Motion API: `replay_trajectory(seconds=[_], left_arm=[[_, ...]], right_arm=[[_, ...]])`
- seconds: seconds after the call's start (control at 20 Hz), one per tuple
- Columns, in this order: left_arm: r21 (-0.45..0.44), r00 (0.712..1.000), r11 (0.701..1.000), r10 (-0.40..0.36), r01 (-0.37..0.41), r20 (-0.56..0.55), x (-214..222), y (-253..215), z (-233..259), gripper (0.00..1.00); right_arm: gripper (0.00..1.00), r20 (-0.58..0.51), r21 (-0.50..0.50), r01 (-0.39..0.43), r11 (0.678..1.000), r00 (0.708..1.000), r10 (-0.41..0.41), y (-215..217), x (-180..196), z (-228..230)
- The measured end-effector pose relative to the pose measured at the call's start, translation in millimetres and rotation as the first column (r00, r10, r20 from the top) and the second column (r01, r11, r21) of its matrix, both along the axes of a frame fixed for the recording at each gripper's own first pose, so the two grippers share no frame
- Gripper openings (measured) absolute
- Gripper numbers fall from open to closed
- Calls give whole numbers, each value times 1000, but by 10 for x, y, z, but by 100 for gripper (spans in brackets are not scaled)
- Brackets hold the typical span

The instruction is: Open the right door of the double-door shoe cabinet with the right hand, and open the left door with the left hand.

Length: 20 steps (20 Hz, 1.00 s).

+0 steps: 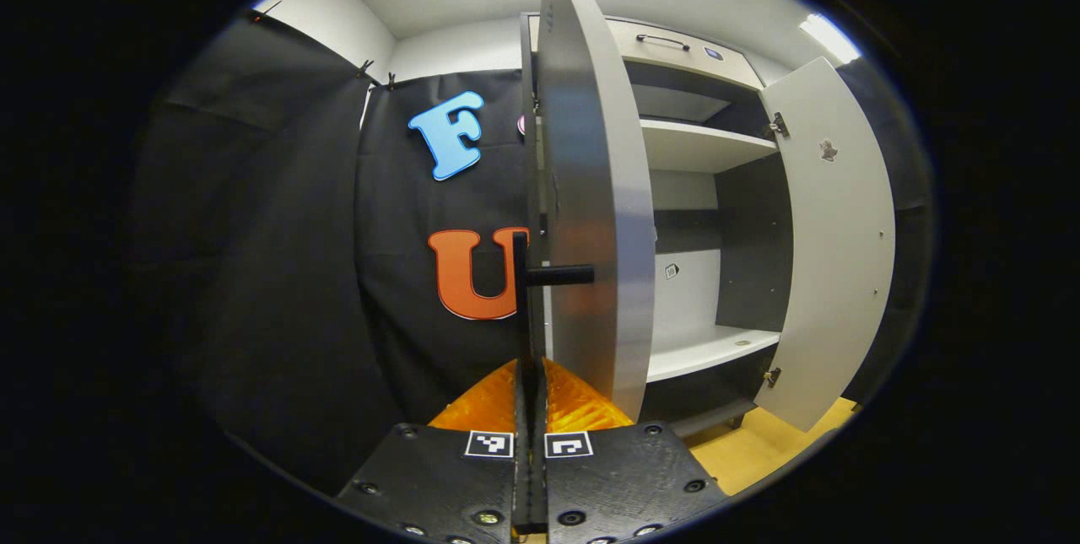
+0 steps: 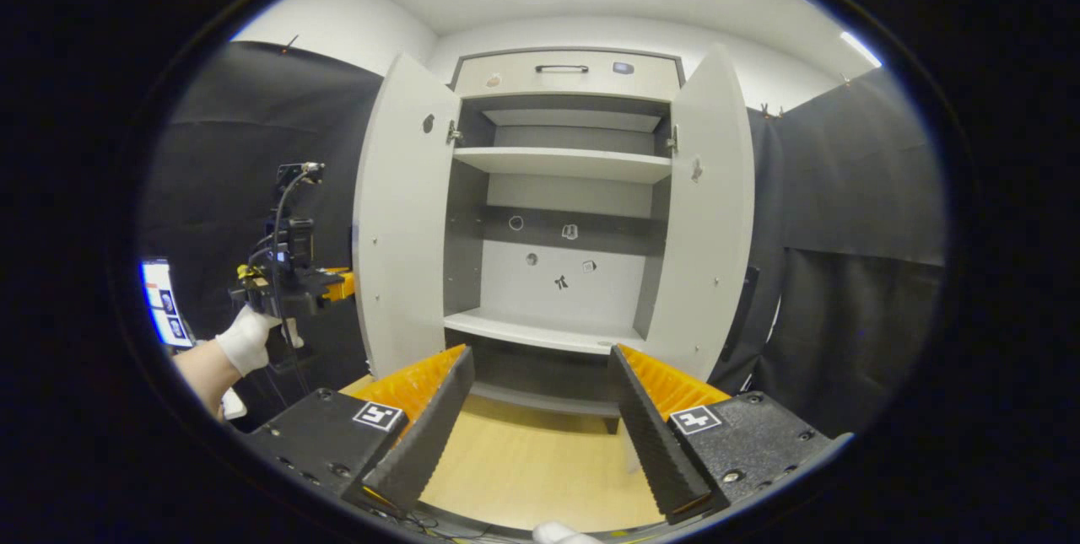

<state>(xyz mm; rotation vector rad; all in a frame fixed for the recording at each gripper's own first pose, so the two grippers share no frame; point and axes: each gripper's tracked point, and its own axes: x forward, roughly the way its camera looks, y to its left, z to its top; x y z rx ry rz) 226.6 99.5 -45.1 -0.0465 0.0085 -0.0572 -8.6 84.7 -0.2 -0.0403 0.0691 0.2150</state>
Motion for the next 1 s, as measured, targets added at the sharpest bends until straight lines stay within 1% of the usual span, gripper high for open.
replay_trajectory(seconds=[0.1, 0.2, 0.35, 0.45, 0.5, 0.55, 0.6, 0.65, 0.7, 0.8, 0.85, 0.95, 1.0], left_arm=[[2, 1000, 1000, -23, 23, -2, 13, 35, -2, 0], [25, 999, 999, -35, 35, 6, 11, 43, 0, 0], [10, 999, 999, -38, 38, -1, 10, 22, 3, 0], [22, 1000, 999, -28, 28, -3, -14, 41, 9, 0], [29, 1000, 999, -24, 24, -6, -31, 48, 4, 10], [24, 1000, 1000, -20, 20, -11, -53, 40, 4, 0], [17, 1000, 1000, -22, 22, -16, -73, 35, 2, 0], [12, 1000, 1000, -25, 25, -11, -86, 35, 23, 10], [16, 1000, 1000, -22, 22, -17, -118, 52, 10, 0], [38, 1000, 999, -11, 12, -13, -156, 59, 40, 0], [62, 999, 997, 35, -35, -13, -146, 152, 25, 0], [63, 996, 994, 87, -86, -19, -231, 332, 51, 46], [41, 995, 995, 93, -92, -28, -261, 354, 37, 55]], right_arm=[[100, -3, -2, 3, 1000, 1000, -3, -5, -8, -1], [100, -5, 0, 6, 1000, 1000, -6, -14, -18, 3], [100, 3, 4, 18, 1000, 1000, -18, -42, -54, 26], [100, 4, 5, 23, 1000, 1000, -23, -66, -79, 22], [100, 5, 5, 26, 1000, 1000, -26, -76, -103, 26], [100, 7, 7, 30, 1000, 1000, -30, -97, -117, 31], [100, 7, 8, 29, 1000, 1000, -29, -100, -129, 30], [100, 8, 9, 35, 999, 999, -35, -110, -139, 34], [100, 9, 8, 39, 999, 999, -39, -121, -150, 39], [100, 13, 15, 42, 999, 999, -42, -139, -171, 54], [100, 15, 16, 43, 999, 999, -43, -141, -182, 65], [100, 16, 21, 37, 999, 999, -38, -119, -205, 74], [100, 15, 18, 34, 999, 999, -35, -105, -217, 64]])
